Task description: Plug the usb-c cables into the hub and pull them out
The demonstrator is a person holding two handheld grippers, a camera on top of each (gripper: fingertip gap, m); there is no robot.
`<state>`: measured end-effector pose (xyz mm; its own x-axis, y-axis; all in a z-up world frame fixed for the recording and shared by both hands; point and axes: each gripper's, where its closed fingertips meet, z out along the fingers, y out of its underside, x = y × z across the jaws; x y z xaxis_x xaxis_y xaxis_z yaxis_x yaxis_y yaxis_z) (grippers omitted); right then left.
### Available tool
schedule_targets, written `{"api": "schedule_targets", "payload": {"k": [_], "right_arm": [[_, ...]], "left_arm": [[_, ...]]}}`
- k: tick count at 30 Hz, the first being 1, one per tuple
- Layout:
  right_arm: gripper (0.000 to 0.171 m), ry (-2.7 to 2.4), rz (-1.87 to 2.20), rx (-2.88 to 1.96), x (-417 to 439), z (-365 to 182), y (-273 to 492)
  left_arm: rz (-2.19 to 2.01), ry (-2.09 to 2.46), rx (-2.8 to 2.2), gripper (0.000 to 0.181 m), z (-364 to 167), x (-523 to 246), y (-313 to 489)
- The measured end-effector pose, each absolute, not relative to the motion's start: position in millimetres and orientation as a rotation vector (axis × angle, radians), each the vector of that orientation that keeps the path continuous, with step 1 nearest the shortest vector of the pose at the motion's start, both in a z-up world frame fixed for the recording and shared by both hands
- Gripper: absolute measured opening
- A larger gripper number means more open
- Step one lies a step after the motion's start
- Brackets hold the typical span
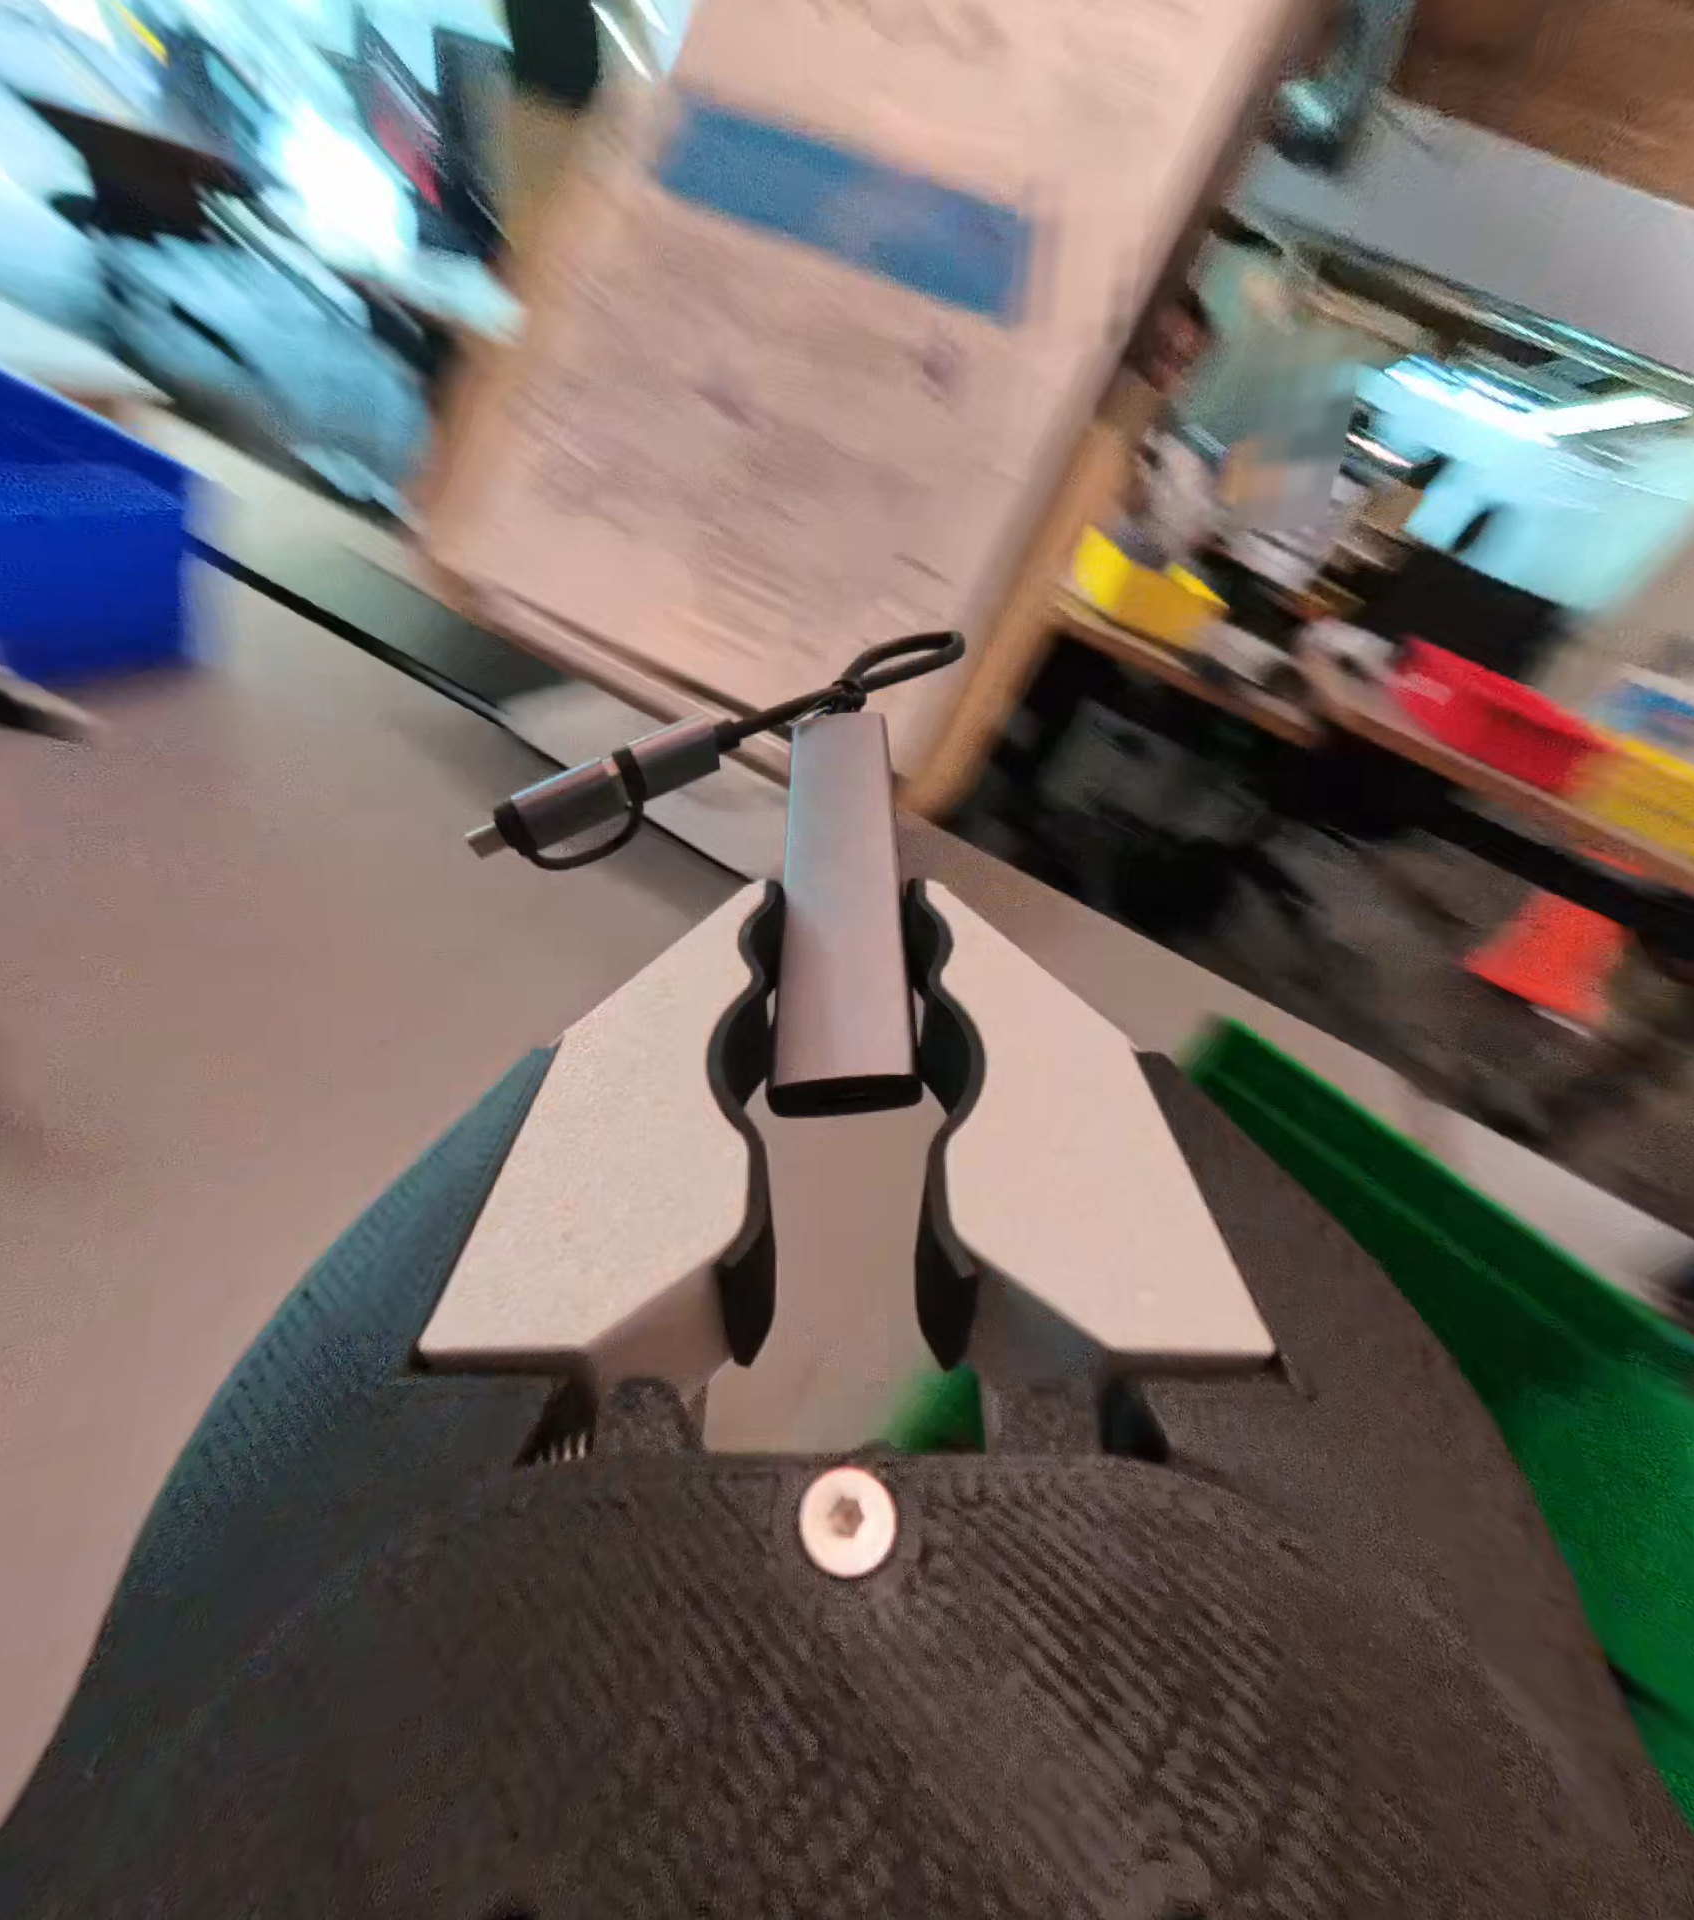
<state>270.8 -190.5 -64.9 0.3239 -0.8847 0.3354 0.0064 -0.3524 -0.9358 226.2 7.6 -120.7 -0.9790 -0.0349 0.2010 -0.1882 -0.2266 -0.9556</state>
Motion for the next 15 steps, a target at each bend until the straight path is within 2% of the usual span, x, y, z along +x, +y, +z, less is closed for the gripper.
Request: {"api": "schedule_targets", "payload": {"k": [2,6,11,12,14,15], "right_arm": [[0.022,0.996,-1.395,-1.777,288,-66,-262],[0.023,1.301,-1.427,-1.97,315,-87,-361],[0.022,1.4,-1.223,-2.047,348,-131,-397],[0.015,1.414,-1.211,-2.053,352,-140,-402],[0.035,1.507,-1.165,-2.07,353,-160,-415],[0.035,1.546,-1.18,-2.072,352,-164,-423]], "left_arm": [[2.343,-1.938,0.254,0.07,-126,224,4],[2.286,-2.017,0.205,0.066,-134,217,-3],[2.258,-2.047,0.191,0.064,-138,215,-5],[2.261,-2.043,0.19,0.063,-138,215,-5],[2.262,-2.037,0.194,0.061,-139,216,-4],[2.264,-2.034,0.203,0.06,-139,217,-4]]}}
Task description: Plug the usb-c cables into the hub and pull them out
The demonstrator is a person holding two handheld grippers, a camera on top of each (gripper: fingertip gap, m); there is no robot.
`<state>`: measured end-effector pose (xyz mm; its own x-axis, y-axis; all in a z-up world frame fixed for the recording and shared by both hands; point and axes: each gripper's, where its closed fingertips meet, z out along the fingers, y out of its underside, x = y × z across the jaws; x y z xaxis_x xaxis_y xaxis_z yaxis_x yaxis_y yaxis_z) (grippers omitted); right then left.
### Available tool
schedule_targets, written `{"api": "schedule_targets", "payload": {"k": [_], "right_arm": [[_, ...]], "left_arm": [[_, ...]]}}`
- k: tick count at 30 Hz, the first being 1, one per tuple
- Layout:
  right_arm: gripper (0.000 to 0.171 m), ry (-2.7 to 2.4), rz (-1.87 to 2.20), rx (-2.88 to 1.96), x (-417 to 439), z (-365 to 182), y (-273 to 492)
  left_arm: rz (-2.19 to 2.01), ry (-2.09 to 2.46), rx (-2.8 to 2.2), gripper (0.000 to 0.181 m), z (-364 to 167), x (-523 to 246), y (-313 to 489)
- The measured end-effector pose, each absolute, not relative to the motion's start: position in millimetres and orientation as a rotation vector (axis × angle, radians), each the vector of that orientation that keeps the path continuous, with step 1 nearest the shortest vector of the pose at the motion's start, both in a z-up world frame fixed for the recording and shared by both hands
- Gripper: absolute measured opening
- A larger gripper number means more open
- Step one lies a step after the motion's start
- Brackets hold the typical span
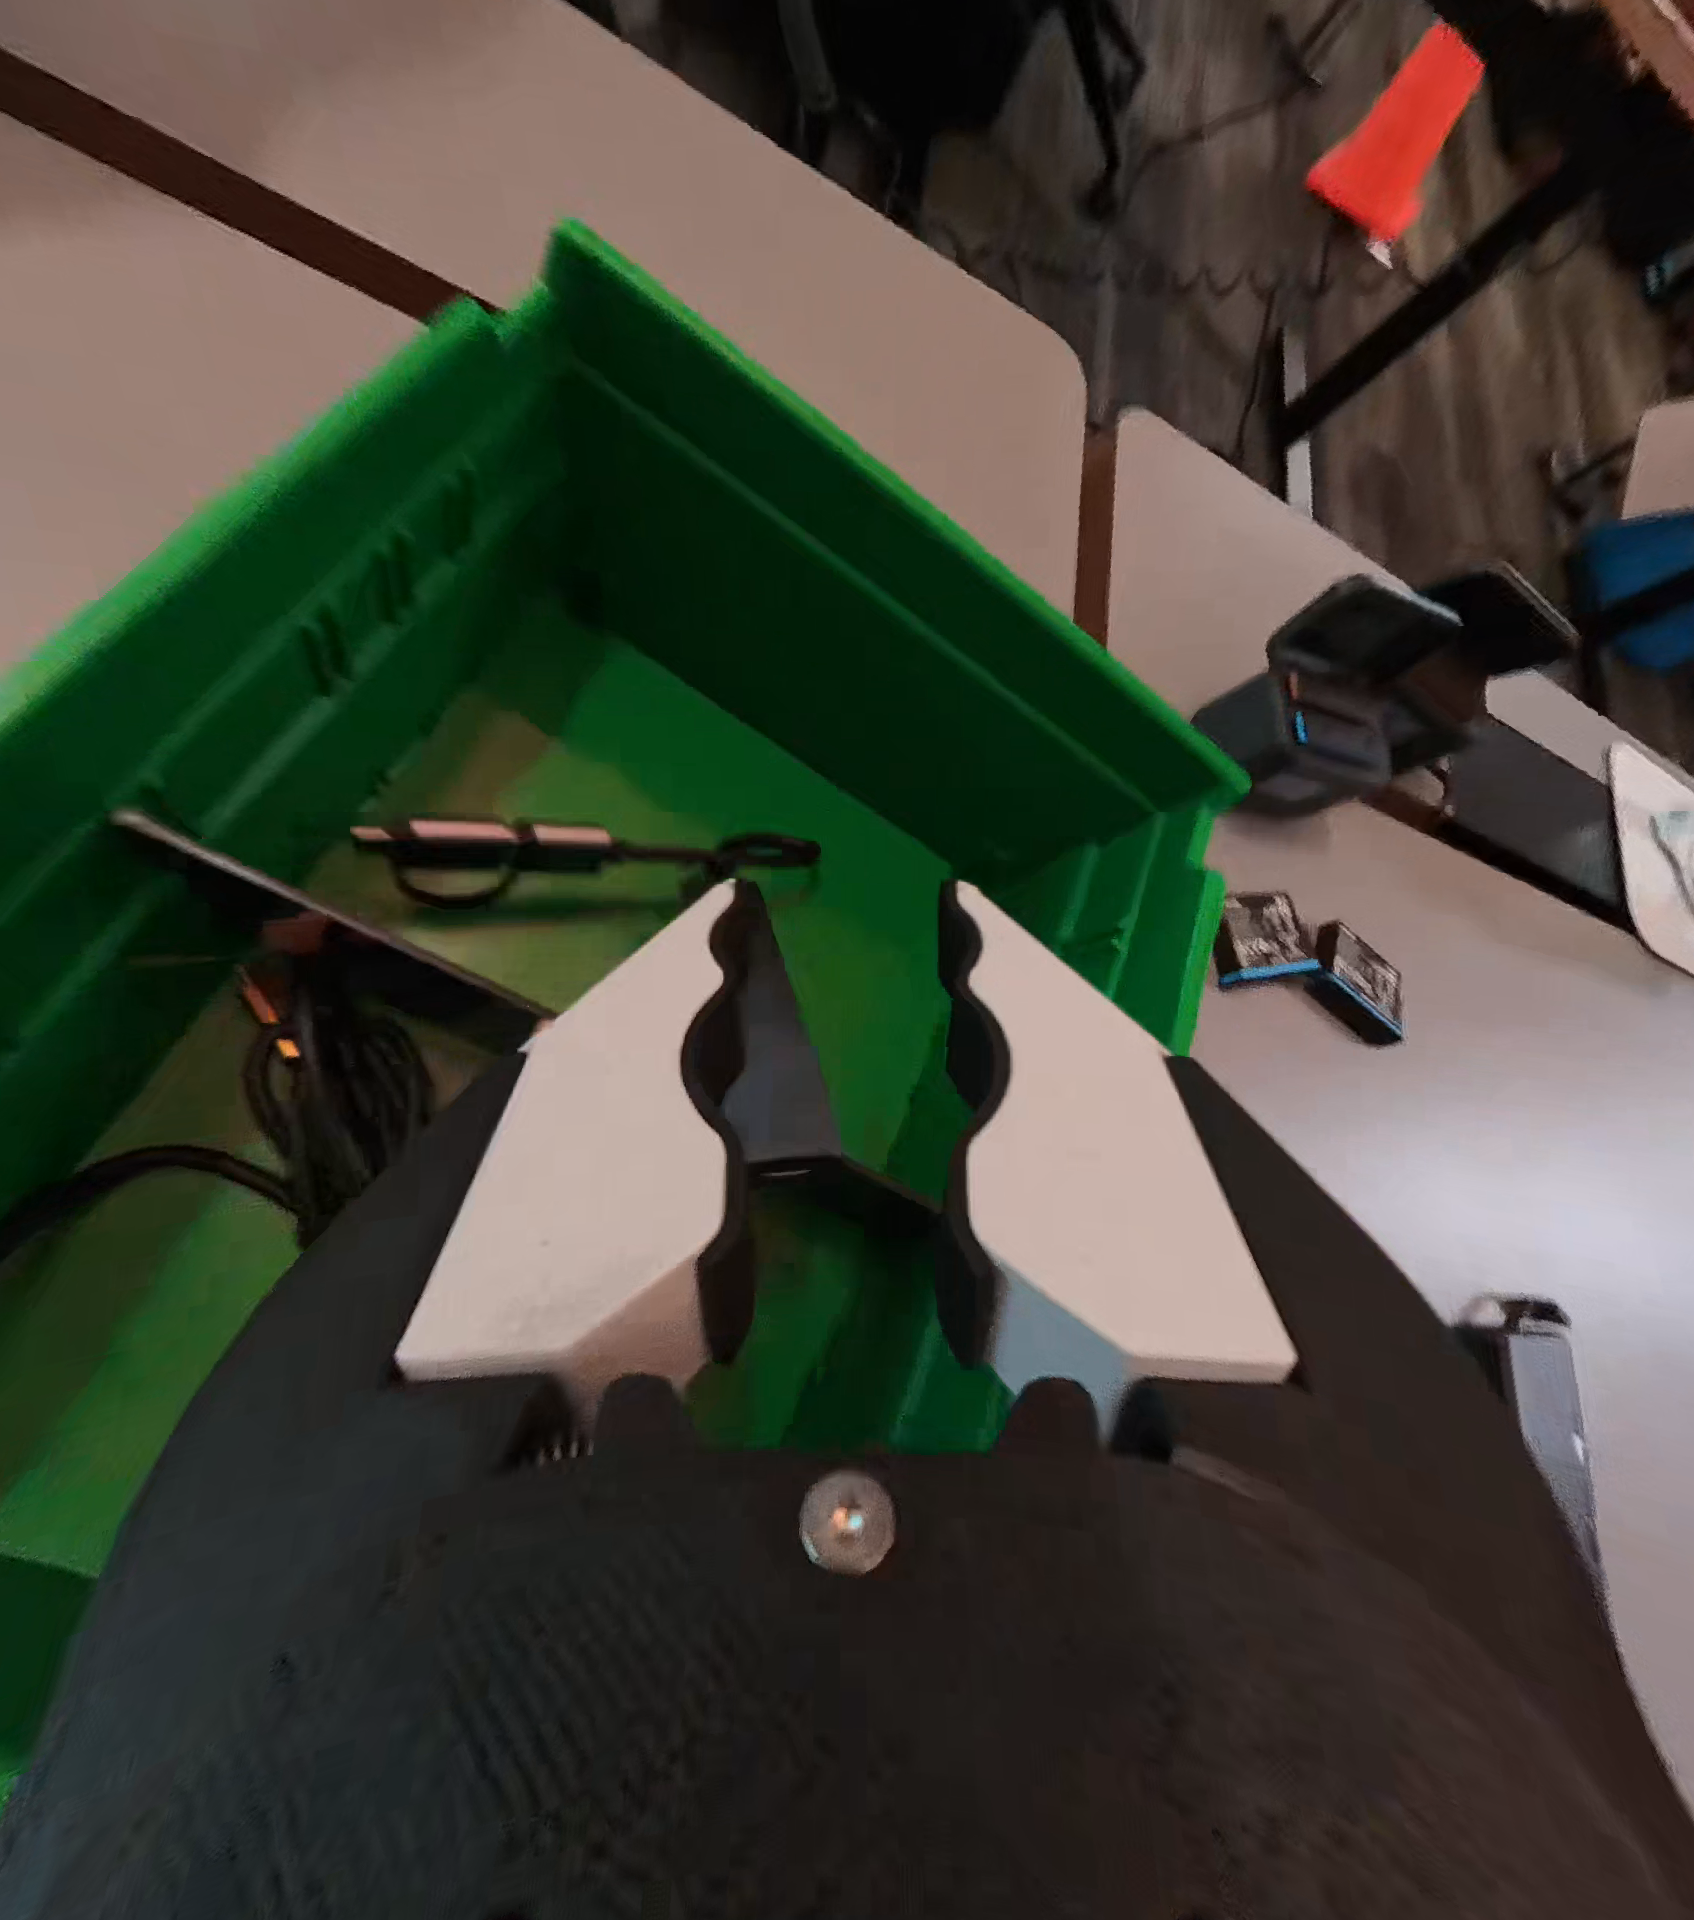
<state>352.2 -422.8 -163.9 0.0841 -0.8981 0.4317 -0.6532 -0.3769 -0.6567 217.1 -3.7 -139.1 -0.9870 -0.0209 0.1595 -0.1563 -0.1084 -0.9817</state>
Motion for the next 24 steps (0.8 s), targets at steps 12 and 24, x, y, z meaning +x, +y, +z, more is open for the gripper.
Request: {"api": "schedule_targets", "payload": {"k": [12,24], "right_arm": [[0.035,1.014,-1.139,-1.587,321,-74,-222],[0.044,0.621,-1.061,-1.492,294,-136,-62]], "left_arm": [[2.252,-2.045,0.217,0.059,-141,217,-9],[2.211,-2.858,0.973,0.056,-101,271,117]]}}
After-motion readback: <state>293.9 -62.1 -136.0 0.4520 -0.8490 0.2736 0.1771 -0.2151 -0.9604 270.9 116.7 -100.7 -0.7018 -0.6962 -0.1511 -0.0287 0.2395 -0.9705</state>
